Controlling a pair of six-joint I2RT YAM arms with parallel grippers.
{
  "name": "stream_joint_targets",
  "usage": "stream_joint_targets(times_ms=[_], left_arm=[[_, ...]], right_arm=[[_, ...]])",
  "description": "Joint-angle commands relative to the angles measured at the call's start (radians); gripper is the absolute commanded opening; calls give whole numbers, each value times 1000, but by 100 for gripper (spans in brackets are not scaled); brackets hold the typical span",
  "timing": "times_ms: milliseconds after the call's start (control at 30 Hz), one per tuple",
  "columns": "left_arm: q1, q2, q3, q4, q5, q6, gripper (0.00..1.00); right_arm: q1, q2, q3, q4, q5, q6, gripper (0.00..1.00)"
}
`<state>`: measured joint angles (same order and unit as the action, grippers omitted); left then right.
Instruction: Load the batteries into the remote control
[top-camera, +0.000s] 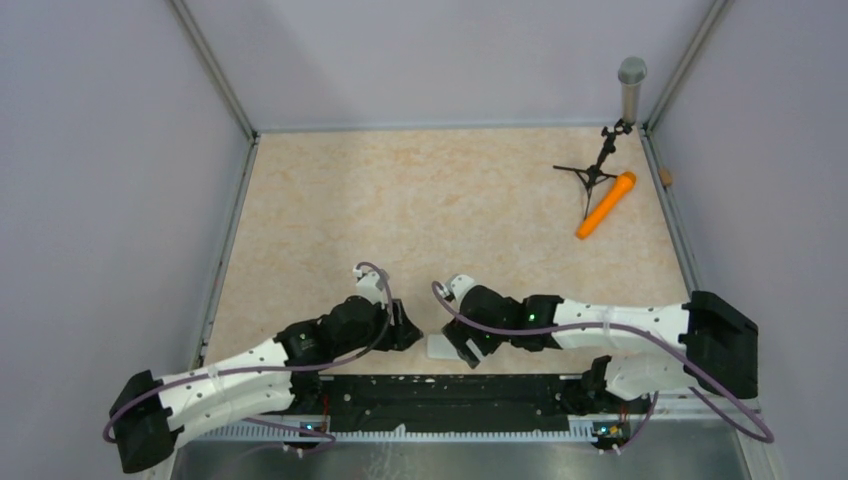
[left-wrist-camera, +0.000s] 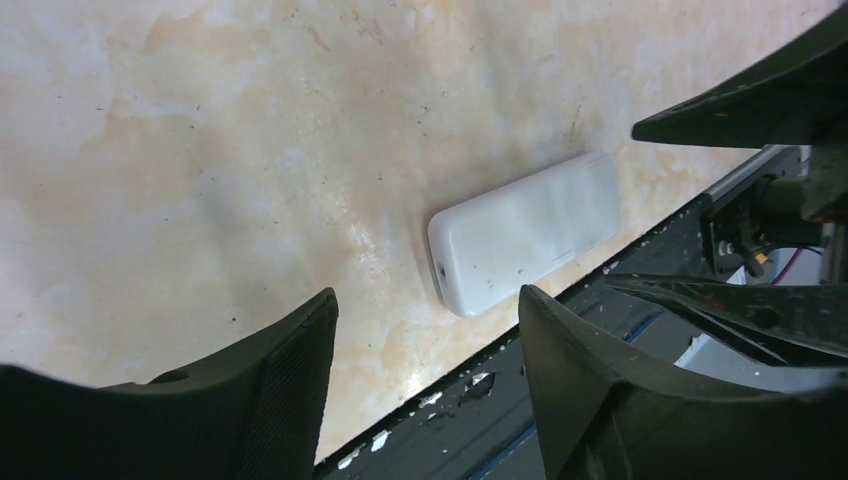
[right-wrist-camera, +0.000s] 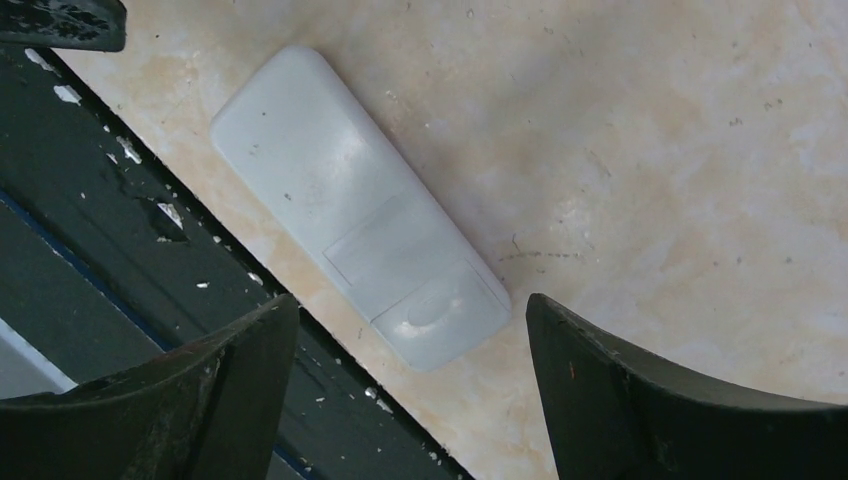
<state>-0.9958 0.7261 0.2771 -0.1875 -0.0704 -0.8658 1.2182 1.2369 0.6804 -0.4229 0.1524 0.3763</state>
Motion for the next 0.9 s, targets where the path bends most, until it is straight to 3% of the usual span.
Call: stream_joint_targets(times_ms=[0, 333, 633, 867], left_arm=[[0, -94, 12, -79, -54, -7, 69], [-1, -201, 7, -135, -61, -13, 75], [-1, -210, 4, -133, -54, -12, 77], [0, -210, 2, -124, -51, -12, 77]], right_arm=[[-42, 54, 61, 74, -99, -134, 83], [-90, 167, 60, 137, -194, -172, 83], [-82, 146, -9, 144, -331, -119, 83], [11, 133, -26, 84, -164, -65, 83]])
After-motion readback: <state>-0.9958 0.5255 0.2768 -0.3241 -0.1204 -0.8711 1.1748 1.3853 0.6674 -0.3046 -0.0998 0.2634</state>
